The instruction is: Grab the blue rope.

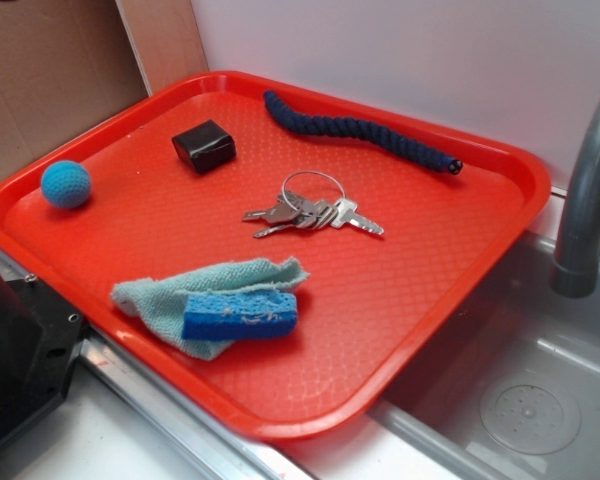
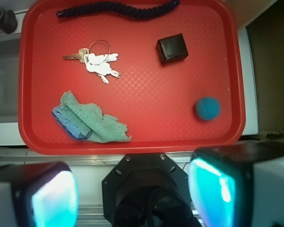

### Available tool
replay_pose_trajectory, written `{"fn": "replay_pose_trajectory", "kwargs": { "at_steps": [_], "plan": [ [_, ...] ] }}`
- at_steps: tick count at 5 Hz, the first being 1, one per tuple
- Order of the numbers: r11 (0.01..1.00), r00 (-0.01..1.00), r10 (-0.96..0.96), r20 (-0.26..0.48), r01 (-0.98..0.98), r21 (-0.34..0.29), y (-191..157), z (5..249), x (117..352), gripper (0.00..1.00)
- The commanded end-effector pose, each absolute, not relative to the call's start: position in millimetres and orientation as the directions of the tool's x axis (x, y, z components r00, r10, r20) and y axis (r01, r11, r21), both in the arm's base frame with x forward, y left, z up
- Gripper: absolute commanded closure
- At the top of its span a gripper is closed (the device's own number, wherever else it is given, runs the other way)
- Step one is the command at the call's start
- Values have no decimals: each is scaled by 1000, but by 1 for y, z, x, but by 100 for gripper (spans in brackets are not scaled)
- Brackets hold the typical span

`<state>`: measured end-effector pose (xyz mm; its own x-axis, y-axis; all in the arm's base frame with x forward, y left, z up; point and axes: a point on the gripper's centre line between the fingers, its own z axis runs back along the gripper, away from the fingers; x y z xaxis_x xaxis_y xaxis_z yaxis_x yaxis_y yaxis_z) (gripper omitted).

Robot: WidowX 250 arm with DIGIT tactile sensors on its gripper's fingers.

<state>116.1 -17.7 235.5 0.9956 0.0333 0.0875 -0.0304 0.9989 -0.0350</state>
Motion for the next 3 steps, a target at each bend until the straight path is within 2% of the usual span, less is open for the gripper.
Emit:
{"fn": "replay_pose_trajectory", "kwargs": {
  "at_steps": [1,2,3],
  "plan": [
    [999,996,33,87,-30,-35,-18,235,116,0],
    [996,992,-83,90,82,17,3,190,166,0],
    [965,960,-254,120,243,98,4,164,221,0]
  ]
}}
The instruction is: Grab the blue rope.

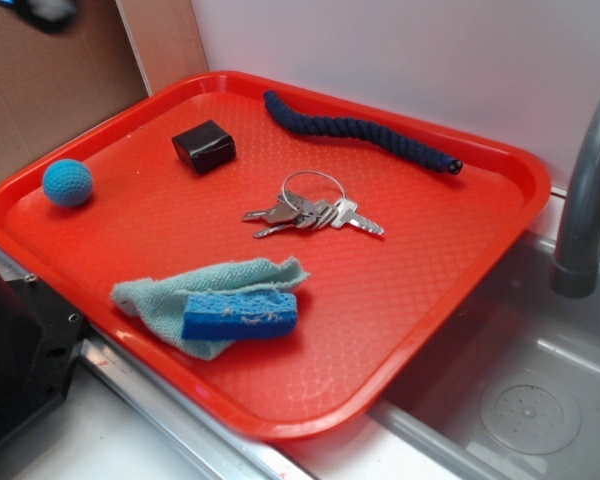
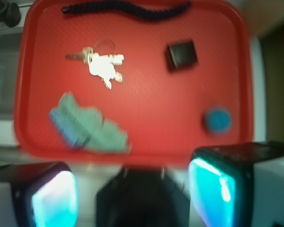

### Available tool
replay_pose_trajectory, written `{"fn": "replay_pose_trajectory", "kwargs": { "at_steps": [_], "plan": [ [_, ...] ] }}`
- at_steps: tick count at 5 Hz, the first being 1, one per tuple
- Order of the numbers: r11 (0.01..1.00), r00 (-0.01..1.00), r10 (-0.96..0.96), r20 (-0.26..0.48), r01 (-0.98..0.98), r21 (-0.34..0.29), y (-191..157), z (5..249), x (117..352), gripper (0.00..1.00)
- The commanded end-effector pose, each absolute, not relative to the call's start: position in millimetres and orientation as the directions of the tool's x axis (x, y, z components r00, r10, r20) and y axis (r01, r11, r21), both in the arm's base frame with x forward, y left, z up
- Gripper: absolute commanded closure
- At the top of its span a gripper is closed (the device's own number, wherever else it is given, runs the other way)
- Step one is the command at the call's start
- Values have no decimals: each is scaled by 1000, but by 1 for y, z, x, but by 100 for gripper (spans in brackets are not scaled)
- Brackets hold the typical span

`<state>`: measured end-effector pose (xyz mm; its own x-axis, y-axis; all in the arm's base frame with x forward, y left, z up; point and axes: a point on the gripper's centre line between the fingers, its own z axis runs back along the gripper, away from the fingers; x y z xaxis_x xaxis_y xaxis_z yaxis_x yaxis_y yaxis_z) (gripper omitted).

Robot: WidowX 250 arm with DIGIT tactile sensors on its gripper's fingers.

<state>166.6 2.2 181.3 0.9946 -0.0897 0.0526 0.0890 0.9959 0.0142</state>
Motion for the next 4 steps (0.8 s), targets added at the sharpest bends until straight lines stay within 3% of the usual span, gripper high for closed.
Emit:
{"fn": "replay_pose_trajectory", "kwargs": {
  "at_steps": [1,2,3,4],
  "plan": [
    [914,899,-406,165,402,62,1,138,271,0],
    [874,848,-485,213,479,84,1,123,297,0],
    [834,801,-545,249,548,62,1,104,318,0],
    [813,787,-574,226,580,49,-2,87,308,0]
  ]
}}
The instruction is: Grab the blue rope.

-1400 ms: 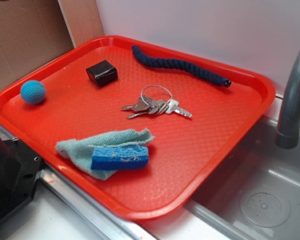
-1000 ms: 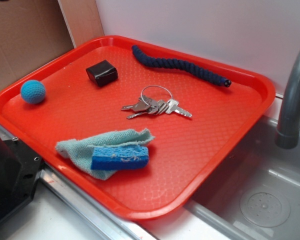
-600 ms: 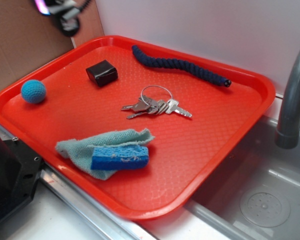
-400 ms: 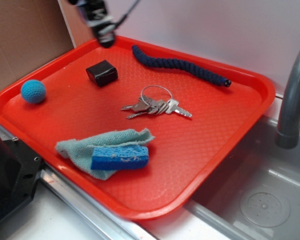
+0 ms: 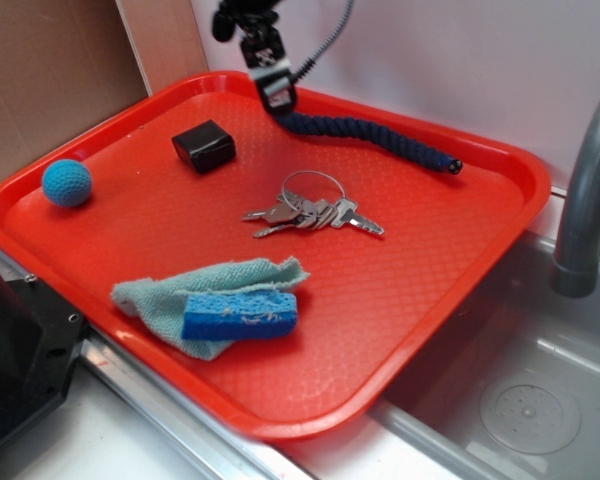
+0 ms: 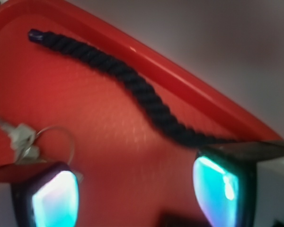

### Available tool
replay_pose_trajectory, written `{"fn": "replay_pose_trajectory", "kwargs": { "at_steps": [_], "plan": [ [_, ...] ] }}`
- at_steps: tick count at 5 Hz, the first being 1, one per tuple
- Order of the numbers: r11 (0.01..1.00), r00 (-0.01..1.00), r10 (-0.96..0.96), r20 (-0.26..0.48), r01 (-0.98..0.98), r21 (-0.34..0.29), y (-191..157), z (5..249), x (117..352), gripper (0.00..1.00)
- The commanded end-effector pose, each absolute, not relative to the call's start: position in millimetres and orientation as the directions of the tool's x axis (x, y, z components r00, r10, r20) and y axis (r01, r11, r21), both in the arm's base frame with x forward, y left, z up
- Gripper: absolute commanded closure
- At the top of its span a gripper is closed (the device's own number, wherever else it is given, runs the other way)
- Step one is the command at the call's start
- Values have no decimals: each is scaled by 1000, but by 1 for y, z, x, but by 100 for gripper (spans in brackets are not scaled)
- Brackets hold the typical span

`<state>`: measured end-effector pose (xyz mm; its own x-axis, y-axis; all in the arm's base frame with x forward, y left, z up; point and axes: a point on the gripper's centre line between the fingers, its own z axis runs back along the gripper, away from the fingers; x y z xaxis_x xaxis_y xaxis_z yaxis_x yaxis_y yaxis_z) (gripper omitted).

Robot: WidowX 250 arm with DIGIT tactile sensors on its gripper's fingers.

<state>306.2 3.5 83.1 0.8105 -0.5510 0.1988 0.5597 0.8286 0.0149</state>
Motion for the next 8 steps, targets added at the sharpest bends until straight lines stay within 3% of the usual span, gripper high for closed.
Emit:
{"fn": "replay_pose_trajectory", "kwargs": {
  "at_steps": [1,3,4,5,8],
  "plan": [
    [812,786,-579,215,581,62,-3,75,303,0],
    [826,791,-560,246,558,84,-1,73,294,0],
    [852,816,-520,253,515,91,3,66,302,0],
    [904,871,-424,250,423,59,12,75,324,0],
    [904,871,-424,250,423,59,12,75,324,0]
  ]
}}
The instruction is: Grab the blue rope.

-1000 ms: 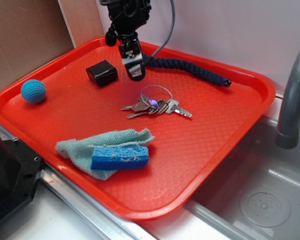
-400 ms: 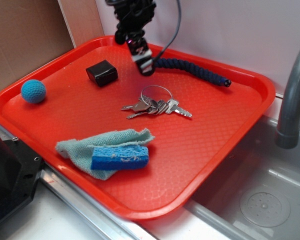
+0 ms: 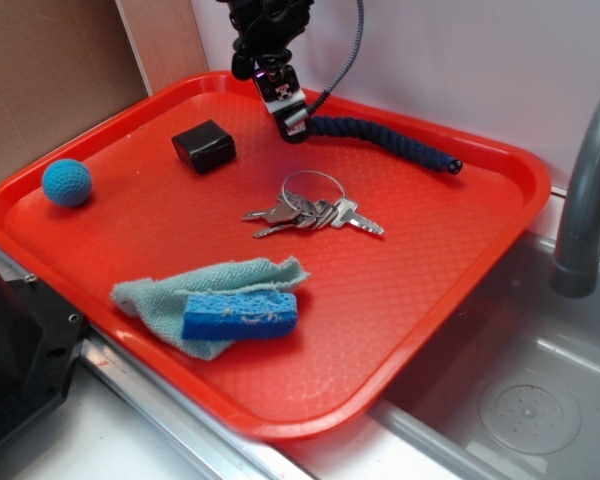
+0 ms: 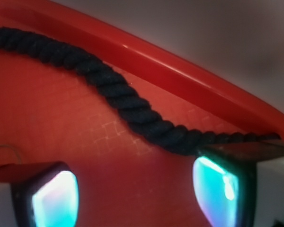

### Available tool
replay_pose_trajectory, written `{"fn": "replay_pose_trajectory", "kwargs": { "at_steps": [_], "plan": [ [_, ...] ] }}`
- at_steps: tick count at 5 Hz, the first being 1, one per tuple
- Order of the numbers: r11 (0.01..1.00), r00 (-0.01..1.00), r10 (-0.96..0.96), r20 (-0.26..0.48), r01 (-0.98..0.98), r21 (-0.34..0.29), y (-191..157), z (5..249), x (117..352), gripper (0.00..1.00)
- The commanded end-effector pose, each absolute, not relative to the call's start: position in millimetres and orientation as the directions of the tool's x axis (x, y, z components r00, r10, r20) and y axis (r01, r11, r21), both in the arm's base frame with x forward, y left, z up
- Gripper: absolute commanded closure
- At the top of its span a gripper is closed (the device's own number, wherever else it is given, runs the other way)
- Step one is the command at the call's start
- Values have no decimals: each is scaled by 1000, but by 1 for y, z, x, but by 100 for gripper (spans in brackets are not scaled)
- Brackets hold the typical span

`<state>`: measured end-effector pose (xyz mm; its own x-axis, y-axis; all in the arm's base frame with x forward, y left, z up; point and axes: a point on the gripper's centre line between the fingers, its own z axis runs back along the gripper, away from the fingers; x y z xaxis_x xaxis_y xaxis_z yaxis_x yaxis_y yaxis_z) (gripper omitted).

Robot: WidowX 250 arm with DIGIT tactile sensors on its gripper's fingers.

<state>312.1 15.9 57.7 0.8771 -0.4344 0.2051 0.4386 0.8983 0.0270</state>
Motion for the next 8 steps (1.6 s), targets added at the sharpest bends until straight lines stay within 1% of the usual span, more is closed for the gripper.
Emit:
{"fn": "replay_pose_trajectory", "kwargs": {
  "at_steps": [1,2,3,4,6,7,8],
  "plan": [
    [904,871,-424,250,423,59,12,75,324,0],
    [879,845,-476,243,464,112,0,70,327,0],
    [861,830,-508,233,494,119,-1,61,340,0],
    [843,813,-537,227,527,105,-1,56,347,0],
    [791,762,-609,220,605,93,-9,45,351,0],
    [752,734,-649,197,658,27,-14,43,340,0],
    [708,699,-691,185,706,-24,-21,44,322,0]
  ]
}}
